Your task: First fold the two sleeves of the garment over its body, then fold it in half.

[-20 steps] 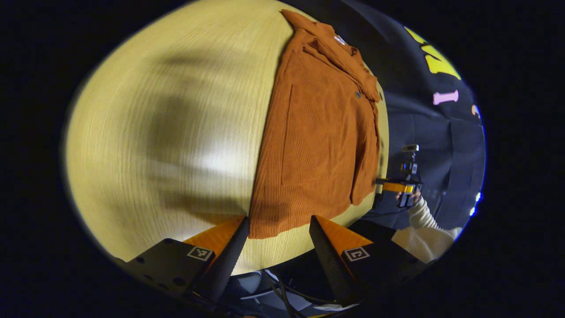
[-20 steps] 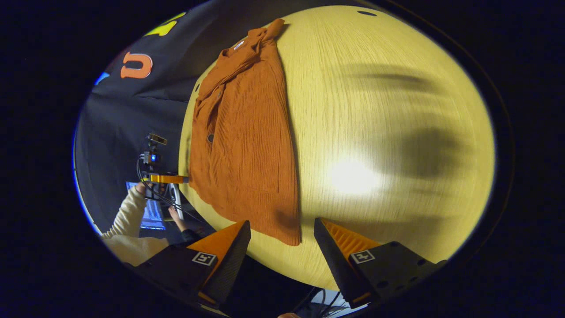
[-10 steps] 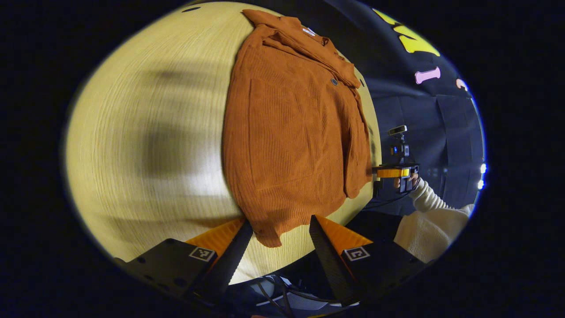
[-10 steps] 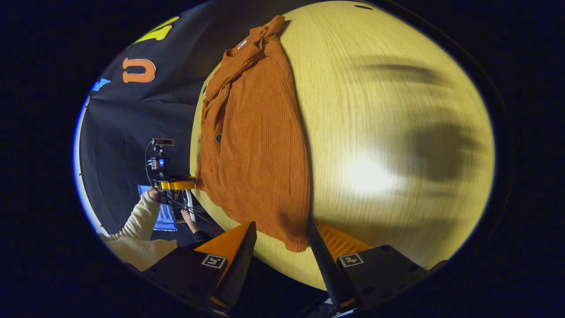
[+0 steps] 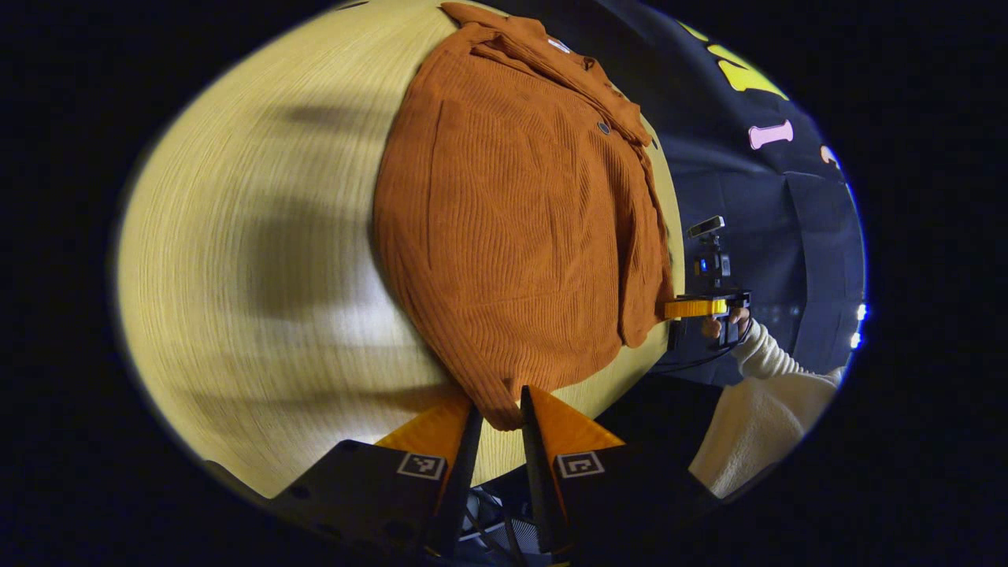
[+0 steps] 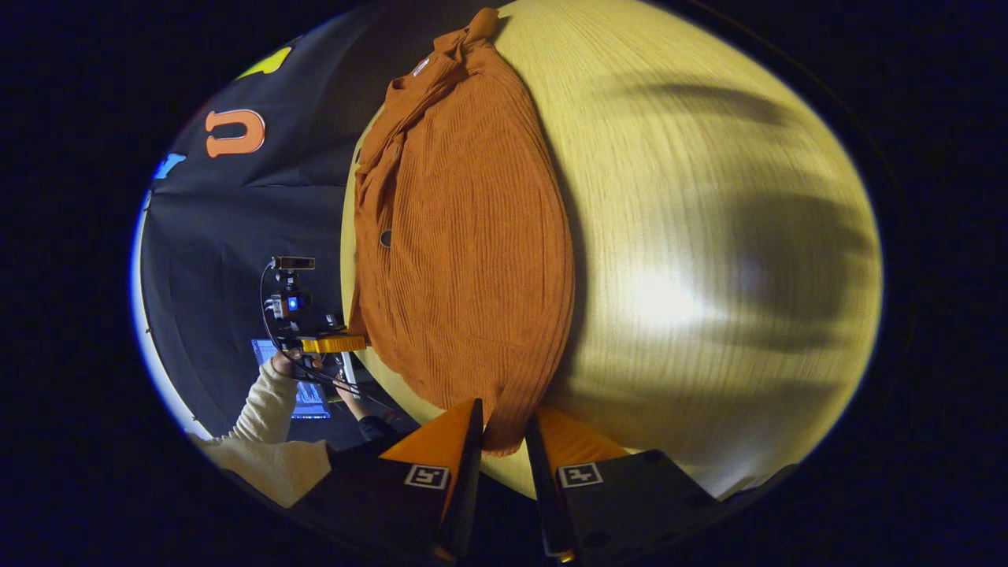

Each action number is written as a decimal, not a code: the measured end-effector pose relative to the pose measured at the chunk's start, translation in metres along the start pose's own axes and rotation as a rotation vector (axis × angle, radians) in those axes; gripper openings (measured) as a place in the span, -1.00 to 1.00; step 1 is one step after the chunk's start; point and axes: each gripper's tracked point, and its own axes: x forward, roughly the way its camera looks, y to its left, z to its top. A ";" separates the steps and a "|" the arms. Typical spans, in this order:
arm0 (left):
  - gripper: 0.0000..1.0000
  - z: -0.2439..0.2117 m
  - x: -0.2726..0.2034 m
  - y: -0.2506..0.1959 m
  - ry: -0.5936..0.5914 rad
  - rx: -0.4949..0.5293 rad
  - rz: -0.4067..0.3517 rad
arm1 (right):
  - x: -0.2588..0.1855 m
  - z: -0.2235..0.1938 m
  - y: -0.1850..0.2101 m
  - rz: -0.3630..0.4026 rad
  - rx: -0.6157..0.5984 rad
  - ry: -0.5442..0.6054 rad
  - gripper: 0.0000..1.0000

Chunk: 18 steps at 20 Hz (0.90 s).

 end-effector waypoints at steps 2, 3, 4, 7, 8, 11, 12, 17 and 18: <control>-0.24 0.003 0.000 0.000 -0.014 -0.012 -0.001 | 0.000 -0.001 0.000 -0.015 -0.010 0.000 -0.29; -0.25 0.008 0.000 0.000 -0.024 -0.027 -0.004 | 0.000 -0.002 -0.001 -0.026 -0.025 0.002 -0.29; -0.24 0.015 -0.001 0.003 -0.042 -0.044 -0.007 | -0.002 -0.004 -0.001 -0.036 -0.039 0.003 -0.29; -0.25 0.026 -0.004 0.006 -0.068 -0.088 -0.016 | -0.002 -0.004 -0.002 -0.045 -0.038 0.009 -0.29; -0.24 0.027 -0.005 0.009 -0.075 -0.083 -0.012 | -0.002 -0.004 -0.002 -0.044 -0.030 0.010 -0.29; -0.24 0.027 -0.006 0.008 -0.059 -0.073 -0.009 | -0.001 -0.002 -0.001 -0.033 -0.012 0.014 -0.29; -0.24 0.027 -0.006 0.008 -0.058 -0.069 -0.007 | 0.001 -0.003 0.000 -0.032 -0.010 0.015 -0.29; -0.67 0.026 -0.003 0.005 -0.057 -0.142 0.025 | 0.004 -0.001 -0.002 -0.053 0.021 -0.010 -0.70; -0.76 0.023 -0.003 0.003 -0.052 -0.125 0.031 | 0.004 -0.002 -0.005 -0.080 0.009 -0.023 -0.77</control>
